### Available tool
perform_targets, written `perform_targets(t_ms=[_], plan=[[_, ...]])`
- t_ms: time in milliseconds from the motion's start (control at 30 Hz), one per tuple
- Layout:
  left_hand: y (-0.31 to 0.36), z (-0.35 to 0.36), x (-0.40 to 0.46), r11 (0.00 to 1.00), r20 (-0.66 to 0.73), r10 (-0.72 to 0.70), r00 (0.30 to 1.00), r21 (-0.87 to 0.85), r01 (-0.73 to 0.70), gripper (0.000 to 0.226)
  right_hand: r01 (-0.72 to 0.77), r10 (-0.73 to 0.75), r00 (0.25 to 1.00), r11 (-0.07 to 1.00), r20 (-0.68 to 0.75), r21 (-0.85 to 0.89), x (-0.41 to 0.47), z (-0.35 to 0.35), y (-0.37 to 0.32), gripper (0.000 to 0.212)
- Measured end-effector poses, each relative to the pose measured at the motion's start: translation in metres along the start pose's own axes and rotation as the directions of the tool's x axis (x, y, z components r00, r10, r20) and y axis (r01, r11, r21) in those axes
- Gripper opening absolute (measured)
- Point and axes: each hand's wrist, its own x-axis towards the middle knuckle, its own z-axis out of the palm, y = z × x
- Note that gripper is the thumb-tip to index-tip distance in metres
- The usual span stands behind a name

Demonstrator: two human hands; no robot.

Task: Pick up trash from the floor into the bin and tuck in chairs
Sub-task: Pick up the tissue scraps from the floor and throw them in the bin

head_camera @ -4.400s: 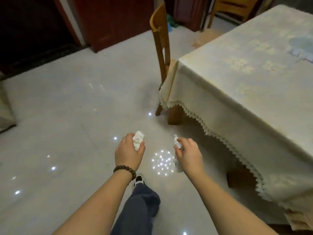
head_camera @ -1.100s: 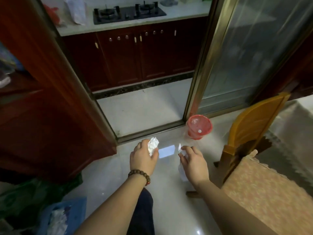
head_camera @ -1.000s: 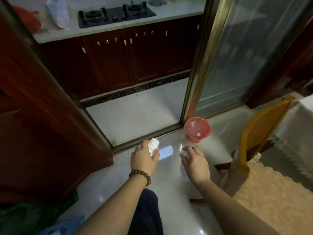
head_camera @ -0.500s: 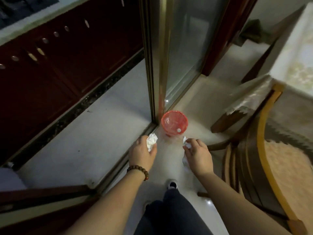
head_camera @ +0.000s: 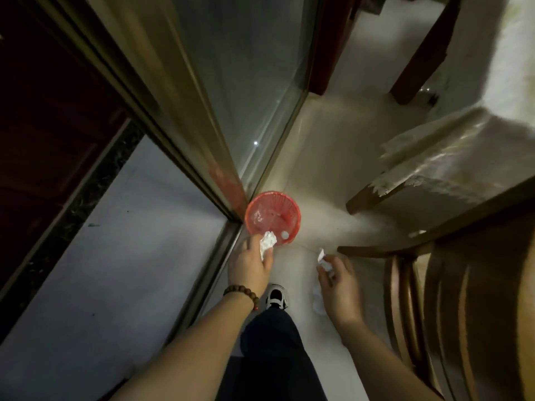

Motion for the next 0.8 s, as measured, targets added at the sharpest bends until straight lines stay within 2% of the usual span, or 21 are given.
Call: perform_targets(t_ms=[267,400,467,633,800], plan=[[-0.038,0.089,0.131,0.993,0.232,-0.111,0.966,0.059,0.100,0.038,-0.012,0.010,0.998,0.999,-0.057,-0.030,0.078,0.058,0.025,0.023],[-0.070,0.119,0.162,0.986,0.343,-0.169,0.924,0.066,0.155,0.067,0.000,-0.002,0.997,1.000,-0.074,-0.028,0.106,0.080,0.035,0.021],[-0.082,0.123,0.167,0.985,0.351,-0.173,0.920,0.079,0.155,0.075,0.018,-0.022,0.996,0.999,-0.083,-0.047,0.116,0.088,0.036,0.021],[-0.101,0.113,0.161,0.988,0.285,-0.152,0.946,0.007,0.156,0.059,-0.013,0.008,0.998,0.997,-0.068,-0.073,0.138,0.106,0.024,0.024],[-0.116,0.101,0.148,0.993,0.250,-0.114,0.962,-0.008,0.120,0.057,0.037,-0.039,0.998,0.998,-0.039,-0.055,0.182,0.145,0.007,0.030]])
